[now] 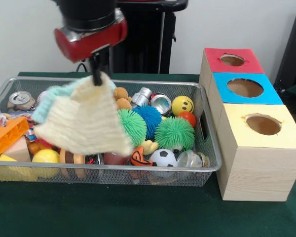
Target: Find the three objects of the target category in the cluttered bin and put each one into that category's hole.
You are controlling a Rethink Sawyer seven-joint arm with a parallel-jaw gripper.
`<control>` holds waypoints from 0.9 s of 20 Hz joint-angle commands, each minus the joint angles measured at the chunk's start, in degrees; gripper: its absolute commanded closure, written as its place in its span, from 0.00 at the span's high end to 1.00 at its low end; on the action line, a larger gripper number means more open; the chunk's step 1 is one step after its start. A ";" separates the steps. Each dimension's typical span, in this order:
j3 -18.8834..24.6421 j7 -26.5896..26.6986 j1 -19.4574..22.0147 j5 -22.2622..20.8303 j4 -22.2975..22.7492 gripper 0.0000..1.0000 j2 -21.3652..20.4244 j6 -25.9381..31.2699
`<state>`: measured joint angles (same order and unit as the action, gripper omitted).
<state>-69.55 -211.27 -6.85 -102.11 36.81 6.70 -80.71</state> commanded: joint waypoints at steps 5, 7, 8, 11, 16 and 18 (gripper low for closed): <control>2.52 -24.10 -2.93 12.00 1.15 0.00 -7.18 5.21; 1.81 -24.52 -3.50 12.22 1.31 0.00 -6.79 6.18; 1.52 -24.40 -3.86 12.26 1.67 0.00 -6.12 6.91; 1.68 -24.68 -4.81 12.43 2.72 0.00 -4.64 6.06; 1.90 -27.77 -5.42 10.01 3.42 0.00 -2.41 -0.82; 1.33 -28.48 -5.38 9.15 3.09 0.00 -1.19 -0.64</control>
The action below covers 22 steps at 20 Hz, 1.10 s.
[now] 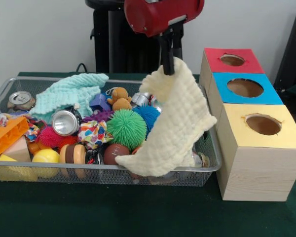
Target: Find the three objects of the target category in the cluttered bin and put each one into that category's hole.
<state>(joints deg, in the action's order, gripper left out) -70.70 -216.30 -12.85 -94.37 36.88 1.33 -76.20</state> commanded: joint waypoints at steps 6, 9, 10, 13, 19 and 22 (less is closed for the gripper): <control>1.35 -25.12 0.85 -3.23 2.51 0.00 7.87 -13.06; 1.23 -25.44 0.80 -4.45 2.41 0.00 8.80 -15.38; 1.21 -25.58 0.83 -4.52 2.25 0.00 8.91 -15.32; 1.51 -26.04 1.06 -4.56 1.62 0.00 9.12 -16.68; 1.62 -25.32 1.48 -5.00 -0.17 0.00 10.10 -21.37; 1.72 -24.94 1.62 -4.32 -0.60 0.00 9.95 -21.54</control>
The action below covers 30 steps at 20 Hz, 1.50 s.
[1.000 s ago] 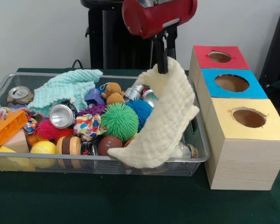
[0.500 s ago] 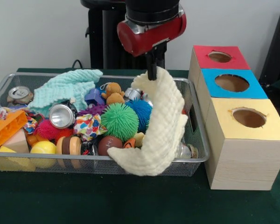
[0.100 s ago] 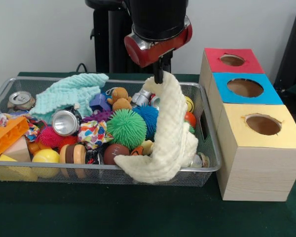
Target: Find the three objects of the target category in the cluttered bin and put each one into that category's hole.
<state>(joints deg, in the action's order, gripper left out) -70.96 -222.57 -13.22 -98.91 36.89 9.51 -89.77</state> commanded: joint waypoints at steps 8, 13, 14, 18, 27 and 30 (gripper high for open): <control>1.73 -16.47 2.02 0.12 -0.42 1.00 1.95 -8.43; -3.03 -9.75 2.47 -8.24 1.69 1.00 5.74 -9.83; -3.99 -8.28 2.61 -9.99 2.34 1.00 6.33 -9.88; -4.08 -4.81 3.07 -13.48 3.43 1.00 8.31 -8.62; -0.65 0.35 4.82 -15.59 4.45 1.00 8.89 -4.28; 0.45 1.28 5.14 -14.66 4.43 1.00 8.79 -2.91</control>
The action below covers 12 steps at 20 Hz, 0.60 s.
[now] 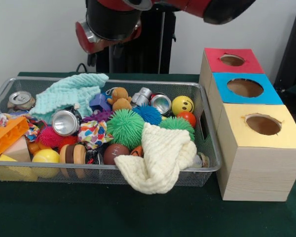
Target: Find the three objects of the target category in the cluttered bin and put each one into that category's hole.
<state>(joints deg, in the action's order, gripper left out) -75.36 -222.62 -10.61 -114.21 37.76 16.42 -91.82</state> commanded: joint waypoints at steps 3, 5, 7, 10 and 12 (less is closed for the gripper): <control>5.04 2.61 3.01 0.39 3.79 1.00 2.96 0.34; 5.17 3.24 3.44 0.38 3.67 1.00 3.64 1.59; 5.21 4.03 3.81 0.25 3.72 1.00 4.05 2.45; 5.13 5.02 4.30 -0.03 3.74 1.00 4.55 3.47; 5.10 5.56 4.72 -0.08 3.59 1.00 4.97 4.57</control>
<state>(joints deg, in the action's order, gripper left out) -75.35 -222.62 -8.20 -114.26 40.63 18.30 -91.04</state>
